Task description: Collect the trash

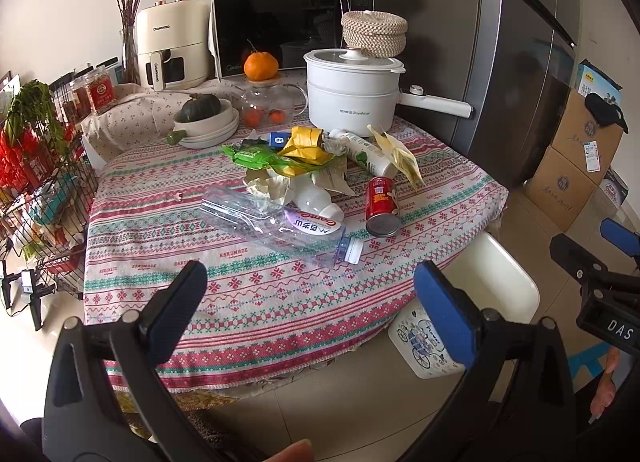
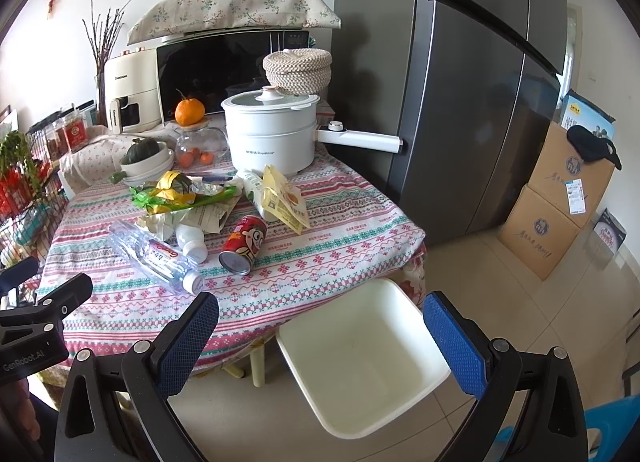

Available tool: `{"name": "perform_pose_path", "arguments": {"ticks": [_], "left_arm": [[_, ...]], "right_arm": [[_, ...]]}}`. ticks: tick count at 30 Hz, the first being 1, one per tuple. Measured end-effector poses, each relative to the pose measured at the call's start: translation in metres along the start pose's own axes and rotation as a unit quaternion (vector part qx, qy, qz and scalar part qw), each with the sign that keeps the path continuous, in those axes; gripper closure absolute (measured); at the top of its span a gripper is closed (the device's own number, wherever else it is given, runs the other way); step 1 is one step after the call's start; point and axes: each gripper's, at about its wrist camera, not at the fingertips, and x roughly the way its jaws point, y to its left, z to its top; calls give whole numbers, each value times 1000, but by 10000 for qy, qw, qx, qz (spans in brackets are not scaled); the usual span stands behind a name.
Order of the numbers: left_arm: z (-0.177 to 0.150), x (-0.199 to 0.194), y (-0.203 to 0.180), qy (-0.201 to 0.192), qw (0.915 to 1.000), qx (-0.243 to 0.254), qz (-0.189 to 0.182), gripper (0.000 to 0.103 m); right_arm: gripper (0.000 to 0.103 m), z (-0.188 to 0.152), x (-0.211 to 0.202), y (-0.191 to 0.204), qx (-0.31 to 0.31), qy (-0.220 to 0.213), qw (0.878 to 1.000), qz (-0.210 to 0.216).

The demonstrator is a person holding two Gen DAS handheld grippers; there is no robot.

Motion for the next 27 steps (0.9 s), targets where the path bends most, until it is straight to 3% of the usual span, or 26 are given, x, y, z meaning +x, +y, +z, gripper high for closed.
{"name": "perform_pose_path", "arguments": {"ticks": [22, 27], "left_arm": [[4, 3, 7, 57, 10000, -30, 26, 0], [11, 16, 19, 310, 9992, -143, -198, 0]], "right_arm": [[0, 0, 2, -3, 157, 39, 9998, 73], [0, 1, 8, -3, 63, 69, 9999, 51]]}}
